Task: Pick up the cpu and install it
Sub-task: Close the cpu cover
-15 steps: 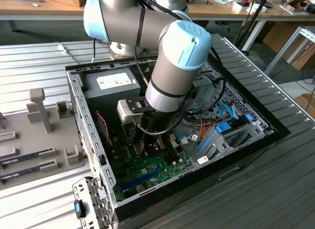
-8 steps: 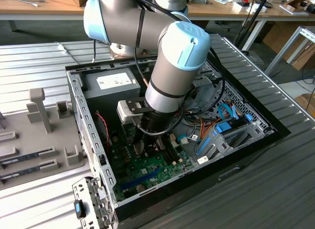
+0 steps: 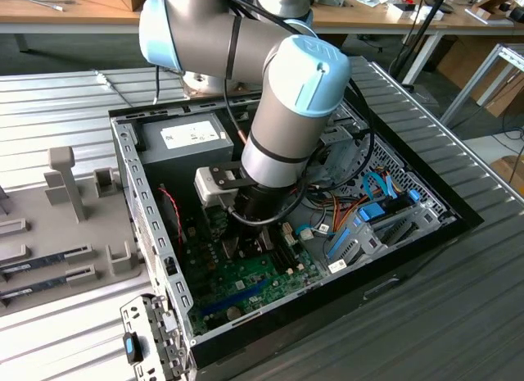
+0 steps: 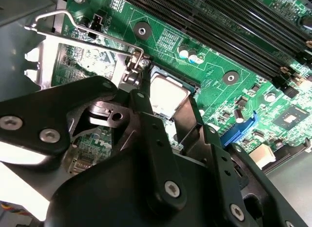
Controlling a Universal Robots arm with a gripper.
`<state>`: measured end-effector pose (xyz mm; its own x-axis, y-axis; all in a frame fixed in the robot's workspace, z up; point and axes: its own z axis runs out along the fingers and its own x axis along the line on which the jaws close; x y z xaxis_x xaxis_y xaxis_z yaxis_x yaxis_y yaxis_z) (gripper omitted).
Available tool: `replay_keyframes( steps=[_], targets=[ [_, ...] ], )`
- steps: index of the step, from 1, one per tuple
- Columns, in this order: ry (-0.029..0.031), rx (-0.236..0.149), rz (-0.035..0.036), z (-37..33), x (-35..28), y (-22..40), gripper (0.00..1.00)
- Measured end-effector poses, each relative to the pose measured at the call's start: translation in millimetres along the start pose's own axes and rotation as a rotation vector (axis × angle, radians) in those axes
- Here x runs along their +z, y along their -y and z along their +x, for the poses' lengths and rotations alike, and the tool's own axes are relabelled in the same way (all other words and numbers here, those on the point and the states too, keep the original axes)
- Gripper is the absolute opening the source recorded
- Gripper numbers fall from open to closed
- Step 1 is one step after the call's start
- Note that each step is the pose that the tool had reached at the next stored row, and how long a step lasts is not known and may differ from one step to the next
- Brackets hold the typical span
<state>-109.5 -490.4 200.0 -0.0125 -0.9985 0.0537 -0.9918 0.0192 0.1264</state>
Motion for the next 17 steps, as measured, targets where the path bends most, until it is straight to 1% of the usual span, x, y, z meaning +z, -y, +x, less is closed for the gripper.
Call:
replay_keyframes(
  steps=[9, 12, 17],
  targets=[
    [-0.0028, -0.002, 0.0002, 0.0, 0.0, -0.2, 0.45],
    [-0.0050, -0.022, 0.0014, 0.0, -0.6, -0.6, 0.45],
    [-0.0068, -0.036, 0.0021, 0.1, -1.2, -0.8, 0.45]
  ],
)
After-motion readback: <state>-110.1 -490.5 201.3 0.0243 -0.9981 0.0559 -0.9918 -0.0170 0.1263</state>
